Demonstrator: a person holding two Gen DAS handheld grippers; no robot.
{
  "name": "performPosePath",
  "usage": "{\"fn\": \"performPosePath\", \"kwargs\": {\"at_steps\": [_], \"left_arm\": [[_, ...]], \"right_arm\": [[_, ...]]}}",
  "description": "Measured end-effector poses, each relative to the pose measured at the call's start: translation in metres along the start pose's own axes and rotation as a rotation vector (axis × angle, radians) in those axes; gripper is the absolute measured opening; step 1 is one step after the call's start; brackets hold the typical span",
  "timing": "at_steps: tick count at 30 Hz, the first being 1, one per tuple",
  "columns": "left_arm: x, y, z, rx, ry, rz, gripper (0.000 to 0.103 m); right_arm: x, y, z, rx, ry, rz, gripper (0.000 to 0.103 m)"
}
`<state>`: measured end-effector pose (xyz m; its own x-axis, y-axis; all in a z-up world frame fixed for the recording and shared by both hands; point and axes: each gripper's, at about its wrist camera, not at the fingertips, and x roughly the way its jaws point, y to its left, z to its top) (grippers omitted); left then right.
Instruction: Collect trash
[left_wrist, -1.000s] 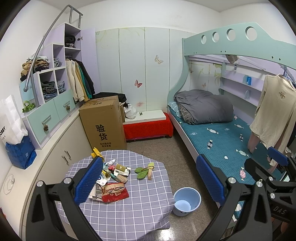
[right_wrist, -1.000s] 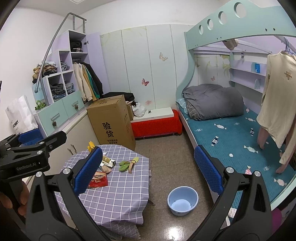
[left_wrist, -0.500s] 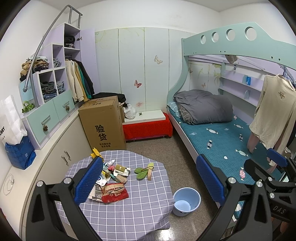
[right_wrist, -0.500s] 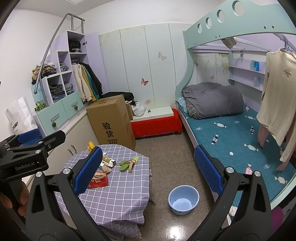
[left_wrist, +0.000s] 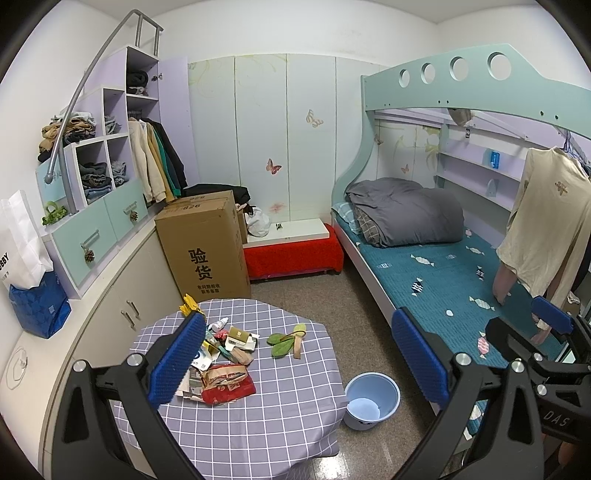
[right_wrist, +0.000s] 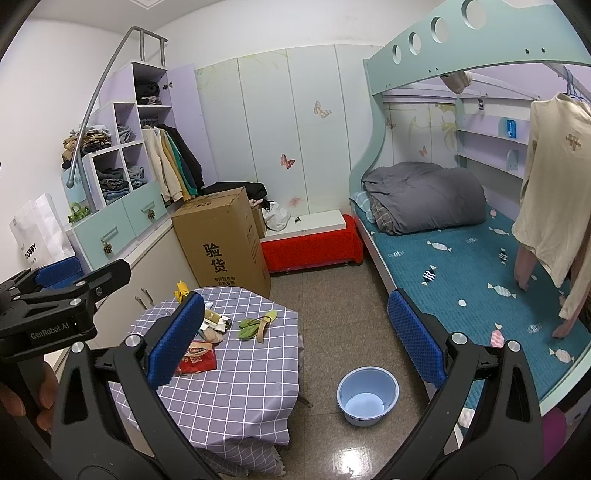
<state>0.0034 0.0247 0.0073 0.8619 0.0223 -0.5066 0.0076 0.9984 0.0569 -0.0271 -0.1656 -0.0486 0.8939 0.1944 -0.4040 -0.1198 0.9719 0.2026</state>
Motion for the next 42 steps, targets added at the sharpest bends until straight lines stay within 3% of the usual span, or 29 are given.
{"fn": "performPosePath", "kwargs": {"at_steps": [32, 42], "left_arm": [[0.004, -0.017, -0.016, 0.011, 0.014, 0.012, 0.099], [0.008, -0.023, -0.023, 0.002, 0.067, 0.055, 0.099]], "right_arm": [[0.006, -0.012, 0.0, 0.053, 0.05, 0.037, 0.097], [0.016, -0.019, -0.003, 0.059, 0.091, 0.074, 0.097]]}}
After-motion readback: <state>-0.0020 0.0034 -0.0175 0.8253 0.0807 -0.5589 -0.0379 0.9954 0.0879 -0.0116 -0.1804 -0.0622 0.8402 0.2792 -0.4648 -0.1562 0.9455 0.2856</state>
